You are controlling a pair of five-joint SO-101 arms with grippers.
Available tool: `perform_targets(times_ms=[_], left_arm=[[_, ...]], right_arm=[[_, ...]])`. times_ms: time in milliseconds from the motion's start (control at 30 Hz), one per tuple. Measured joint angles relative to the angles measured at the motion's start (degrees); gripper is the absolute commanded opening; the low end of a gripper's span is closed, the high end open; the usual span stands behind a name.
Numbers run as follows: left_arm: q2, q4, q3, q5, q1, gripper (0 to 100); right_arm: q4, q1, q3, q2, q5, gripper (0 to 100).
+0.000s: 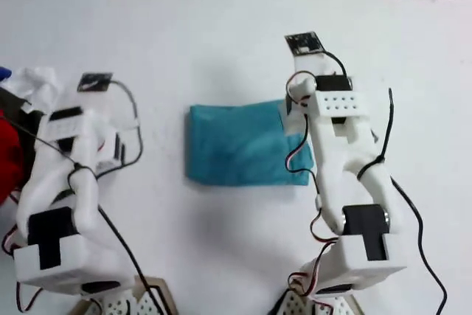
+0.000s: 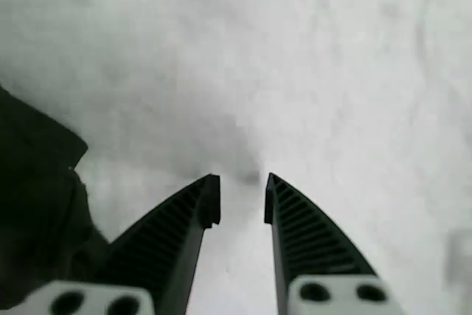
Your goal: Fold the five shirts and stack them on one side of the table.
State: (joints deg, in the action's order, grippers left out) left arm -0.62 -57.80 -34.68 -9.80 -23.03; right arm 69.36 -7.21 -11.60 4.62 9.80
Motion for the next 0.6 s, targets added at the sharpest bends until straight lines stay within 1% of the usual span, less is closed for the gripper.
perform_targets(times_ms=[133, 333, 433, 600], left_arm=[[0.1, 4.2, -3.3, 0.0, -1.4, 13], [0.2, 4.9, -3.9, -0.1, -1.6, 12], [0.2, 4.9, -3.9, -0.1, -1.6, 12], [0.4, 5.9, -4.8, -0.1, -1.6, 12]], right_arm=[[0.0, -1.5, 0.0, 0.2, -0.2, 22.3], [-0.9, -6.5, -0.1, 4.2, -0.2, 22.3], [-1.2, -6.2, -0.1, 7.4, -0.2, 22.3], [-1.5, -5.5, -0.1, 8.0, -0.2, 22.3]])
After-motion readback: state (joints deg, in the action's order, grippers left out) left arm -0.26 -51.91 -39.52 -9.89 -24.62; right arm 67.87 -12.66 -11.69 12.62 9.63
